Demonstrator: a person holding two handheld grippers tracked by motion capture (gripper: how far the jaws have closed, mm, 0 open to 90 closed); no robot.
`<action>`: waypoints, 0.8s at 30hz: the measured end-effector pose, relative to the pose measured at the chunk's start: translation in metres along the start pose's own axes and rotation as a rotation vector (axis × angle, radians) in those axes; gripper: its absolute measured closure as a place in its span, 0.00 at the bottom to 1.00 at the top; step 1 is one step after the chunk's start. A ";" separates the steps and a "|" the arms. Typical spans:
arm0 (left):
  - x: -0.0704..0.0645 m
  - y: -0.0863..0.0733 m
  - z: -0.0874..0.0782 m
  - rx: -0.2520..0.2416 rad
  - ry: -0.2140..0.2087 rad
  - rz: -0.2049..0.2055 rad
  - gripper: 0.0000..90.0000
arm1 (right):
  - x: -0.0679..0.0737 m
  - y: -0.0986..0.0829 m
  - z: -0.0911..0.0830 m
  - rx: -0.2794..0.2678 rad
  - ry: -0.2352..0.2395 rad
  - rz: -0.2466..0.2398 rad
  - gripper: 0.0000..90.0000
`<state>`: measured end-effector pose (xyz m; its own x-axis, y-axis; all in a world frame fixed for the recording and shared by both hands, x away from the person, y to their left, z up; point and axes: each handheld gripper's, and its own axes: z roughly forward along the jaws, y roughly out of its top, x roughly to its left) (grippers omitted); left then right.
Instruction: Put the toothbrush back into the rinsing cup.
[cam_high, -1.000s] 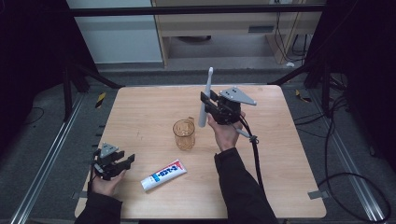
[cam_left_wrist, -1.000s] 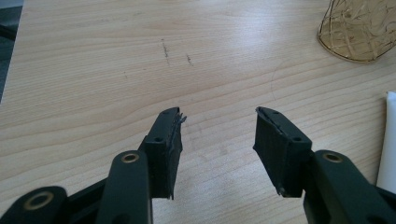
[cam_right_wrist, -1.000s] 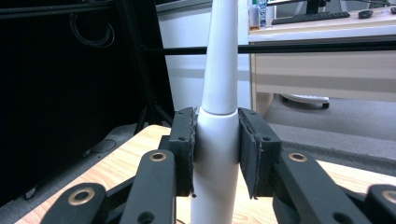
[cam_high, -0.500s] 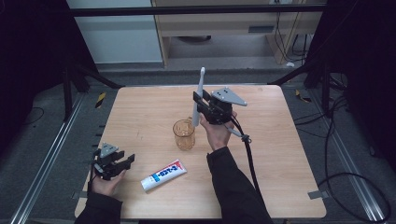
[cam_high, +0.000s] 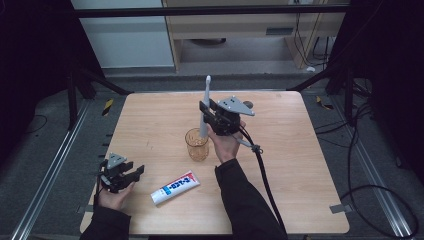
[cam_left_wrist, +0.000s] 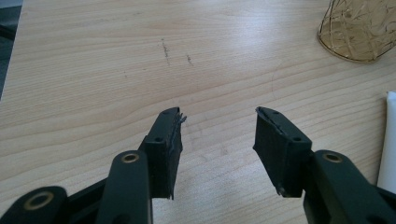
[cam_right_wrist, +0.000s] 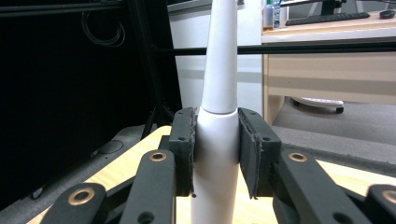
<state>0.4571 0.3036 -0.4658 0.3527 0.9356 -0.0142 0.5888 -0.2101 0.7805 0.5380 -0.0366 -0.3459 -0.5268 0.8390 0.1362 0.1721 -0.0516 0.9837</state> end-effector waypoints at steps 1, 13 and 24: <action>0.000 0.000 0.000 0.000 0.000 0.001 0.56 | 0.001 -0.001 0.000 0.001 0.000 -0.003 0.76; 0.000 0.000 0.000 0.000 0.001 0.001 0.56 | 0.001 -0.018 0.006 0.040 0.004 -0.013 0.76; 0.000 0.000 0.000 0.001 0.002 0.002 0.57 | 0.001 -0.035 0.011 0.083 -0.001 -0.020 0.76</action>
<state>0.4569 0.3036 -0.4658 0.3522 0.9358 -0.0108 0.5883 -0.2124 0.7802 0.5407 -0.0274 -0.3818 -0.5297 0.8402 0.1160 0.2298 0.0105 0.9732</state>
